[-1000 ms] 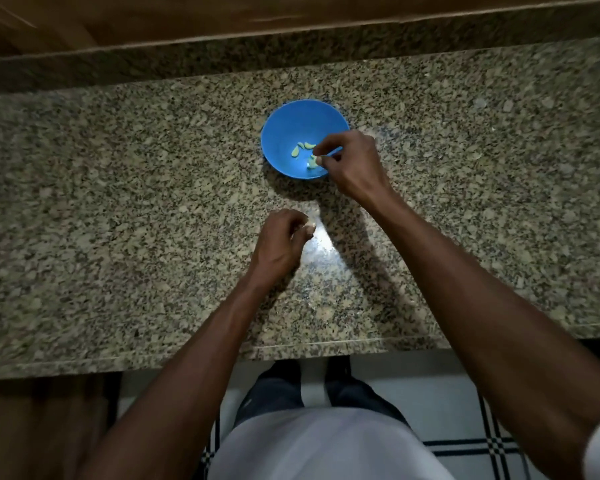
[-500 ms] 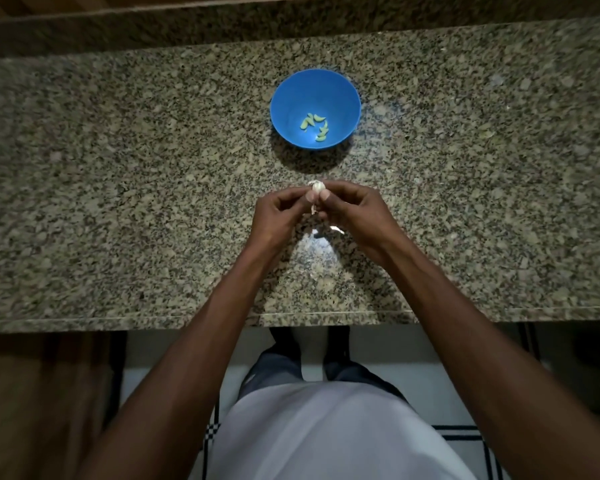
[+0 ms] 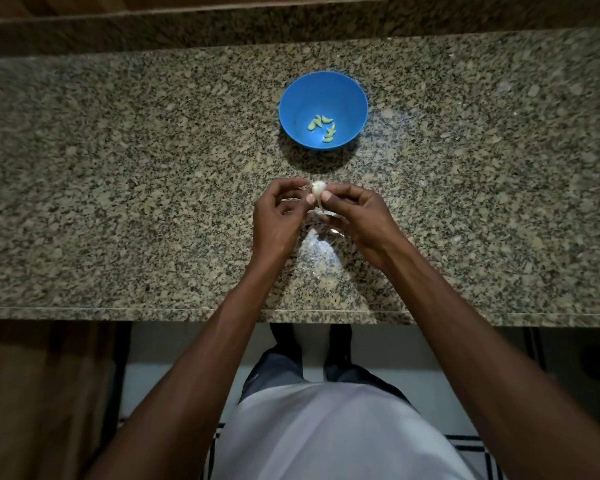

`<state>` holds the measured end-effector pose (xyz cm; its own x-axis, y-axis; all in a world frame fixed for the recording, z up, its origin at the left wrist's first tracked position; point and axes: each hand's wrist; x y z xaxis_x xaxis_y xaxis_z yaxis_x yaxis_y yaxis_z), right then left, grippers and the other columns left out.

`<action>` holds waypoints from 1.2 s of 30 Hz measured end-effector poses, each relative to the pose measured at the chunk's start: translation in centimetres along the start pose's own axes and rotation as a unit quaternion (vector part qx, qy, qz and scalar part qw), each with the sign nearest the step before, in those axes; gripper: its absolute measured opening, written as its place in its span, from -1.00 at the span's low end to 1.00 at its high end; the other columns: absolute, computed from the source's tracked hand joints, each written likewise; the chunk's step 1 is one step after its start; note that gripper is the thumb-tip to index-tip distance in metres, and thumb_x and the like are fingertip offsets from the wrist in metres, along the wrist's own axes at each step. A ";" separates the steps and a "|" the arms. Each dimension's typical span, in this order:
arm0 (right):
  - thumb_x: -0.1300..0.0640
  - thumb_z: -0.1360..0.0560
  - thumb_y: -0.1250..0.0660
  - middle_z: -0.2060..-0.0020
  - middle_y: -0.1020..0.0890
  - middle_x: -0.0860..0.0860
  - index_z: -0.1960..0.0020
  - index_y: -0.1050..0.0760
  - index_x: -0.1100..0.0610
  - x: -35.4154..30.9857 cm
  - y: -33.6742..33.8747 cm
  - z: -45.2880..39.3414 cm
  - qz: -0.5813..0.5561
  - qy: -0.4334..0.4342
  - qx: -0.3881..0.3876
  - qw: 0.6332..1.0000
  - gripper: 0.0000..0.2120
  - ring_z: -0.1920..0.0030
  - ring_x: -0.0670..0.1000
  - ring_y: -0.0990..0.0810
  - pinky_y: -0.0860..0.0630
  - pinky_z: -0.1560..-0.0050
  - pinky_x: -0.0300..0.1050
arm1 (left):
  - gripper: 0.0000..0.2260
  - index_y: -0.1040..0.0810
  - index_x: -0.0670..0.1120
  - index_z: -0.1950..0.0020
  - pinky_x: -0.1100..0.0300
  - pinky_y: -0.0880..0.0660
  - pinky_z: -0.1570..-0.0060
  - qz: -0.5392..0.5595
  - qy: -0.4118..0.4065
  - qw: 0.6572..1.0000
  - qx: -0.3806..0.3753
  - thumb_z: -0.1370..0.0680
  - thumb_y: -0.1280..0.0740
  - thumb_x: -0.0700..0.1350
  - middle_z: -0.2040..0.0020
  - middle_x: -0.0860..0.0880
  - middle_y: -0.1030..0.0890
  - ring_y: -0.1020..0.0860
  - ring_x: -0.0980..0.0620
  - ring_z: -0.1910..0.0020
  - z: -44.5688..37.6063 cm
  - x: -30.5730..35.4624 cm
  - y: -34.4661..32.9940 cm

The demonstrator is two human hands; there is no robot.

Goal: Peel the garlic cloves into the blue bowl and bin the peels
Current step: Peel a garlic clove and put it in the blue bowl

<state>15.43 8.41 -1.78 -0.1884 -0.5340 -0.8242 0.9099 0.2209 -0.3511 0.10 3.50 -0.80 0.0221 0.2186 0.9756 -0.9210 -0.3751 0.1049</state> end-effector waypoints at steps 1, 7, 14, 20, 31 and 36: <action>0.24 -0.57 -0.47 -0.14 -0.75 0.10 -0.11 -0.68 0.20 0.1 0.0 0.0 0.013 0.002 -0.002 1.000 -0.87 -0.19 0.10 -0.72 -0.65 -0.17 0.02 | -0.80 -0.61 -0.11 -0.16 0.11 -0.67 0.01 0.003 -0.003 1.000 0.003 -0.56 -0.47 -0.26 -0.08 -0.08 -0.68 -0.69 -0.06 -0.05 0.1 0.0 0.0; 0.23 -0.51 -0.54 -0.04 -0.76 0.11 -0.02 -0.67 0.15 0.1 0.0 0.1 0.017 0.002 0.017 1.000 -0.89 -0.02 0.03 -0.74 -0.62 -0.13 0.05 | -0.80 -0.68 -0.17 -0.21 0.07 -0.65 -0.15 0.003 -0.004 1.000 -0.011 -0.59 -0.44 -0.25 -0.16 -0.04 -0.71 -0.68 0.04 -0.17 0.3 -0.2 0.1; 0.16 -0.49 -0.59 -0.02 -0.74 0.14 -0.24 -0.66 0.12 -0.2 -0.3 0.3 0.086 0.033 0.015 0.996 -0.66 0.01 0.12 -0.75 -0.70 0.01 0.02 | -0.78 -0.71 -0.17 -0.15 0.13 -0.67 -0.04 0.019 0.027 0.999 -0.016 -0.54 -0.53 -0.13 -0.04 -0.02 -0.75 -0.72 0.04 -0.06 0.4 -0.4 0.3; 0.22 -0.53 -0.54 0.00 -0.77 0.12 -0.16 -0.71 0.23 -0.3 0.1 0.4 0.154 0.085 0.003 0.984 -0.78 0.00 0.11 -0.77 -0.68 0.04 -0.09 | -0.82 -0.72 -0.18 -0.09 0.09 -0.68 -0.01 0.019 0.053 0.998 -0.023 -0.51 -0.55 -0.18 0.00 -0.05 -0.75 -0.73 -0.01 -0.02 0.3 -0.6 0.4; 0.23 -0.47 -0.58 0.02 -0.76 0.12 -0.09 -0.71 0.24 1.0 0.4 0.0 0.180 0.051 0.008 0.982 -0.78 0.00 0.11 -0.77 -0.72 -0.05 0.06 | -0.85 -0.63 -0.19 -0.14 0.28 -0.59 0.17 0.074 0.212 0.972 -0.072 -0.57 -0.44 -0.26 0.13 0.03 -0.74 -0.70 0.15 0.17 0.7 -1.0 0.2; 0.21 -0.50 -0.57 0.06 -0.76 0.09 -0.05 -0.70 0.21 2.3 0.5 0.0 0.235 0.040 0.020 0.971 -0.84 0.02 0.09 -0.76 -0.71 -0.09 0.17 | -0.90 -0.64 -0.22 -0.05 0.26 -0.54 0.19 0.068 0.274 0.952 -0.121 -0.63 -0.33 -0.30 0.11 -0.06 -0.66 -0.56 0.11 0.22 0.7 -0.9 0.4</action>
<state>15.42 7.33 -3.83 0.2251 -0.3166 -0.9215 0.9158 0.3915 0.0892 -0.02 2.58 -1.46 -0.2494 0.6443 0.7230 -0.9648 -0.2295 -0.1283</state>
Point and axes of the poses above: each hand's wrist, its own z-axis away from the middle knuckle, its own y-axis out of the back of the hand, x = y × z
